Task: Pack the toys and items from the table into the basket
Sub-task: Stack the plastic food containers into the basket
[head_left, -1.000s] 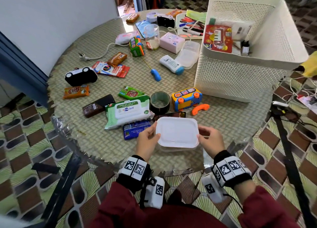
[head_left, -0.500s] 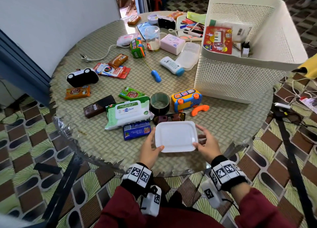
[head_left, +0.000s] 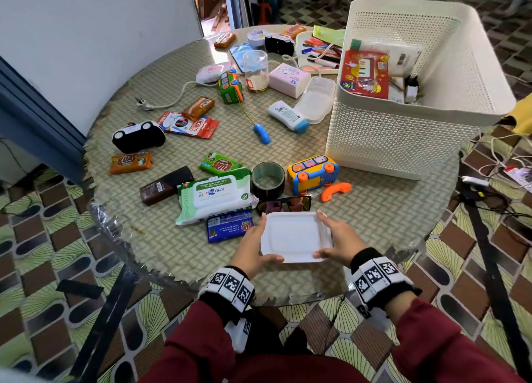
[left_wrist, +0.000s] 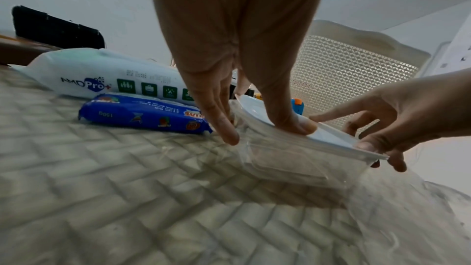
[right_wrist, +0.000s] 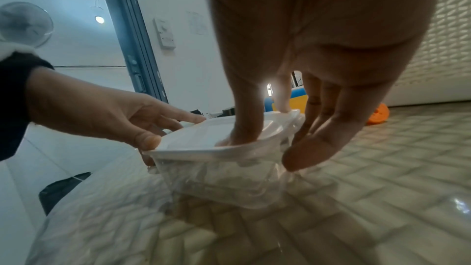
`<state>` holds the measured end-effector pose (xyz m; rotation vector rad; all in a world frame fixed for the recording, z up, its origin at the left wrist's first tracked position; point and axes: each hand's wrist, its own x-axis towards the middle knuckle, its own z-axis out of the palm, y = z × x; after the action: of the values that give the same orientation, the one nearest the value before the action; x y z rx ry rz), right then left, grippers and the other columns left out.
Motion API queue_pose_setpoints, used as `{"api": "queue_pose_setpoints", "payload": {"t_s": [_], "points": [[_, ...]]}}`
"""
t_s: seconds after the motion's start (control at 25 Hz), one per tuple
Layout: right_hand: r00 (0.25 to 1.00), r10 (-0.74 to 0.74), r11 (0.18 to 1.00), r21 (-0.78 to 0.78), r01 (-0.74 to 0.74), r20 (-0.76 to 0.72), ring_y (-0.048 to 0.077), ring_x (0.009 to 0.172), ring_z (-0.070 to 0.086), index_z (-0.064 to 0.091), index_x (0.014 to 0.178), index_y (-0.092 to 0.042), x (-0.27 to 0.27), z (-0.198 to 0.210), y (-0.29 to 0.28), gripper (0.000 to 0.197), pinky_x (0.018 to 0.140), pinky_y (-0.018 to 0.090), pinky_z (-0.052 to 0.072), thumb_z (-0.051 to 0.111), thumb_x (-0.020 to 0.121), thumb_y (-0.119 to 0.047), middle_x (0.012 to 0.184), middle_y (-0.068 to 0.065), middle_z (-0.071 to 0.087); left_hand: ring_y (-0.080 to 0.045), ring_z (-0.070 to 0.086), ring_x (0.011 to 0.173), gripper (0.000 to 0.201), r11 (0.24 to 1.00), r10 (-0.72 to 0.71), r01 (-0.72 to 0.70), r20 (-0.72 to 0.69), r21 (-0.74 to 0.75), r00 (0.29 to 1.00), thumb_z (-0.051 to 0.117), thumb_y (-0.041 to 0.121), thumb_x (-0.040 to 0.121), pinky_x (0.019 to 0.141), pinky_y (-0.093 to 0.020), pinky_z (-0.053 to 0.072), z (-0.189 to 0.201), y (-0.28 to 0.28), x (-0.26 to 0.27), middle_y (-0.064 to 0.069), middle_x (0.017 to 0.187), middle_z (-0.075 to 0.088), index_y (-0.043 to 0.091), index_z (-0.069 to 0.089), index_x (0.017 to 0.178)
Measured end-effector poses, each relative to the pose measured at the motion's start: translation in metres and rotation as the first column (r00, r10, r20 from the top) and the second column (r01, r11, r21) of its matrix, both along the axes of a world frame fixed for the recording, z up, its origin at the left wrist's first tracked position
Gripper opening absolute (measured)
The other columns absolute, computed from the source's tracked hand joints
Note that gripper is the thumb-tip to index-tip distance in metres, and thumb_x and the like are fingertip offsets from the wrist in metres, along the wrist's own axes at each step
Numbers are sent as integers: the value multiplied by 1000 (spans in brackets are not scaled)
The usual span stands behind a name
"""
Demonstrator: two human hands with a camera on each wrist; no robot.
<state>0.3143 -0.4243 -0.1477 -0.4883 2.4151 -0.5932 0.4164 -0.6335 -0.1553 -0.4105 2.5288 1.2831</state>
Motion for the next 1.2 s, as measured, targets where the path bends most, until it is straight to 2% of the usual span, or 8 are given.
{"api": "queue_pose_setpoints", "payload": {"t_s": [0.2, 0.36, 0.6, 0.72, 0.84, 1.0, 1.12, 1.2], "points": [[1000, 2, 1000, -20, -2, -25, 25, 132, 38, 11, 150, -29, 0, -4, 6, 105, 107, 39, 36, 78, 70, -42, 144, 10, 39, -28, 41, 125, 108, 948, -150, 179, 128, -262, 980, 67, 54, 78, 101, -36, 36, 2, -6, -6, -13, 135, 48, 23, -4, 153], [998, 45, 995, -94, -40, 46, 23, 134, 36, 7, 150, -32, -1, -9, 14, 116, 110, 40, 32, 81, 62, -51, 145, 8, 39, -28, 50, 118, 109, 919, -185, 242, 200, -311, 962, 63, 59, 78, 93, -42, 44, -2, -8, -8, -14, 127, 57, 27, -11, 151], [999, -27, 997, -76, 29, 19, 23, 126, 46, 8, 148, -41, 2, -12, 13, 126, 102, 43, 41, 85, 49, -52, 139, 6, 46, -30, 57, 112, 108, 971, -124, 152, 154, -185, 980, 69, 51, 78, 94, -37, 46, -8, -10, -3, -14, 132, 55, 39, -12, 147], [999, -16, 1000, 9, 17, -40, 24, 127, 45, 12, 149, -32, 7, -4, 8, 125, 101, 44, 42, 84, 49, -55, 139, 5, 44, -18, 63, 63, 102, 988, 14, -26, 84, 153, 996, 76, 14, 79, 58, -29, 55, -1, -9, -3, -4, 110, 63, 40, 6, 148], [988, -56, 993, 94, 70, -145, 24, 120, 48, 30, 137, -19, 16, -3, 2, 98, 94, 43, 46, 70, 61, -68, 132, 4, 44, -15, 63, 54, 78, 930, 241, -244, 44, 275, 969, 73, 3, 80, 51, -27, 54, -1, -8, -2, -10, 95, 64, 27, 35, 144], [981, -102, 987, 106, 120, -163, 21, 93, 53, 47, 96, -16, 36, -2, -1, 34, 80, 36, 48, 52, 90, -49, 104, 3, 43, -19, 66, 86, 49, 819, 510, -494, 24, 293, 860, 68, 17, 87, 75, -34, 58, -8, 3, 10, -4, 98, 63, 12, 50, 132], [992, -110, 994, 1, 110, -65, 17, 81, 49, 41, 75, -21, 52, -7, -1, 28, 75, 31, 45, 54, 91, -40, 89, -1, 44, -11, 59, 89, 42, 832, 489, -480, 38, 278, 871, 64, 14, 89, 70, -13, 51, -6, 21, 21, 1, 104, 60, 8, 50, 129], [986, -169, 982, -84, 168, -6, 18, 81, 52, 42, 75, -24, 57, -12, 0, 25, 75, 33, 46, 57, 90, -38, 86, -1, 50, -9, 56, 86, 38, 838, 488, -477, 29, 266, 873, 60, 11, 91, 64, -8, 45, -4, 27, 25, -1, 104, 60, 6, 51, 128]]}}
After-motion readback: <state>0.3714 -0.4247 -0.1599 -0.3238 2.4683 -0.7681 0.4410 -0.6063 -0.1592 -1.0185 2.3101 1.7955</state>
